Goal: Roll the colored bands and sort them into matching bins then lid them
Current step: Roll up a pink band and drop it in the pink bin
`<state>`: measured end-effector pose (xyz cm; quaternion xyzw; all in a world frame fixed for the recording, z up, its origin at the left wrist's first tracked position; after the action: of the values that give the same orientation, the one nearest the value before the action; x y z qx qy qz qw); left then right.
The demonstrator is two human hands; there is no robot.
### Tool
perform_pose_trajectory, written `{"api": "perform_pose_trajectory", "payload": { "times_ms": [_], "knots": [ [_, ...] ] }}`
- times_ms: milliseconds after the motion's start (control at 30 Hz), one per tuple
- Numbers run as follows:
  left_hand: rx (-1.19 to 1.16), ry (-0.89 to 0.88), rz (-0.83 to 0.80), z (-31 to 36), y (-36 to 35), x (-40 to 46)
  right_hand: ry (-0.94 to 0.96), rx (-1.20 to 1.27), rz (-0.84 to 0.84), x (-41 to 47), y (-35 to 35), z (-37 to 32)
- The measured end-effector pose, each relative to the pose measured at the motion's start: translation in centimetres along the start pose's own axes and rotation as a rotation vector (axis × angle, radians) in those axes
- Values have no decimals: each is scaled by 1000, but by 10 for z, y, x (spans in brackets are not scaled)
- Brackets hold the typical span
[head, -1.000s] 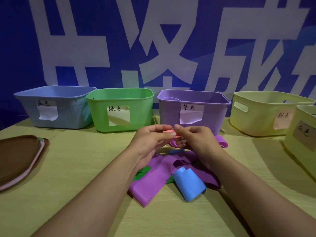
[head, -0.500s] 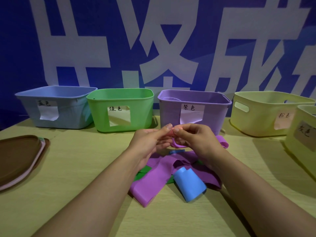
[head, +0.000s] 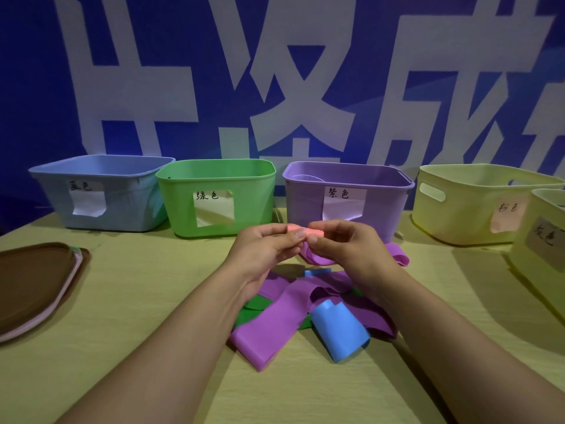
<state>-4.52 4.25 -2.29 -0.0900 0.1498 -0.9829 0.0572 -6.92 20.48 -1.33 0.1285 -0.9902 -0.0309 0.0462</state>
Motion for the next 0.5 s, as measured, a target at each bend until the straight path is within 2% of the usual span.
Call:
{"api": "perform_pose_trajectory", "payload": {
  "times_ms": [100, 200, 333, 500],
  "knots": [
    [9, -22, -9, 1, 1, 1, -41, 44, -31, 0, 0, 0],
    [44, -70, -49, 4, 1, 1, -110, 217, -72, -3, -1, -3],
    [72, -134, -105, 10, -2, -2, -160, 276, -41, -3, 3, -3],
    [44, -150, -149, 12, -4, -4, -362, 420, -177, -8, -3, -1]
  ]
}}
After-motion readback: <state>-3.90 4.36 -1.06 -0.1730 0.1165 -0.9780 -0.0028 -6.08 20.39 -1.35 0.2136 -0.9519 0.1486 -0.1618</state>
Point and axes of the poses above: each hand's wrist, its own x-axis towards the middle knuckle, its own y-axis out of the back of the hand, z = x × y, the point moved 5 cm from there along x, towards the middle knuckle, and after that the axes turned 7 degrees about -y, right-handed, at the moved point
